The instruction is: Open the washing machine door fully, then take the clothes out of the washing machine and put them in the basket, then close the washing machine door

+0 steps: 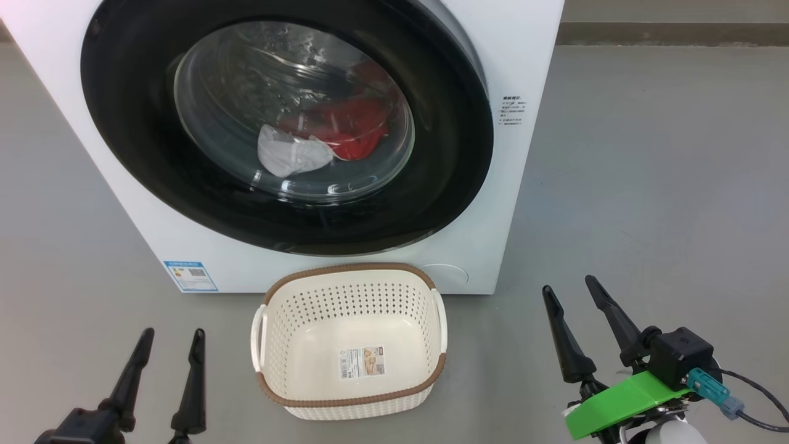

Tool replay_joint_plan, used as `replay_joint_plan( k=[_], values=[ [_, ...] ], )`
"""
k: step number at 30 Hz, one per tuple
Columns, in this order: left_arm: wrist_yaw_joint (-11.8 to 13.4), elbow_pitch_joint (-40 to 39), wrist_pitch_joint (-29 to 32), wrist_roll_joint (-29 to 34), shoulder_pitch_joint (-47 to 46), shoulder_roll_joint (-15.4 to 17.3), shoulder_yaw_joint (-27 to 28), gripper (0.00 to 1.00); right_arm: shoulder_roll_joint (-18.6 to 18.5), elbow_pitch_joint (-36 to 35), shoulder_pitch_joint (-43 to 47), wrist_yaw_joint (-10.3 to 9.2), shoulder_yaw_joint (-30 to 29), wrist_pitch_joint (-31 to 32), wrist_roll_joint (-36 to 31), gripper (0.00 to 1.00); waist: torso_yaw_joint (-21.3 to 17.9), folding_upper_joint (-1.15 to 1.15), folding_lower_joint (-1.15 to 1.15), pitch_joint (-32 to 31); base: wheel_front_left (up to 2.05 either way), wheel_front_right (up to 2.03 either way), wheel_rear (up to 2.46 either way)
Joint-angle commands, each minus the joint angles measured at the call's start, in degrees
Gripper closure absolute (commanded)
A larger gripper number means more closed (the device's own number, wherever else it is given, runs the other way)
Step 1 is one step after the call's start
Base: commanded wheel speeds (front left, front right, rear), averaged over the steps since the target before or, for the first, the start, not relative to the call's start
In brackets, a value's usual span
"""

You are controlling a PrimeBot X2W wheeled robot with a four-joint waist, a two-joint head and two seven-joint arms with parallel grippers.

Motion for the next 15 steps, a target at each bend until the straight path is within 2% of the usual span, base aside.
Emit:
replay_joint_plan(
  k=[1,15],
  values=[
    [-0.18,-1.65,-0.53,0.00,-0.83,1.21,2.00,0.00,0.33,-1.62,-2.11,0.09,1.39,-0.70,-0.15,0.00,0.02,0.00,0.00,0.04,0.00,0.00,0.00],
    [-0.18,-2.10,-0.53,-0.45,-1.24,1.45,2.04,0.00,0.39,-2.07,-2.70,0.09,0.62,-0.70,0.05,0.00,0.15,0.00,0.00,1.25,0.00,0.00,0.00]
  ],
)
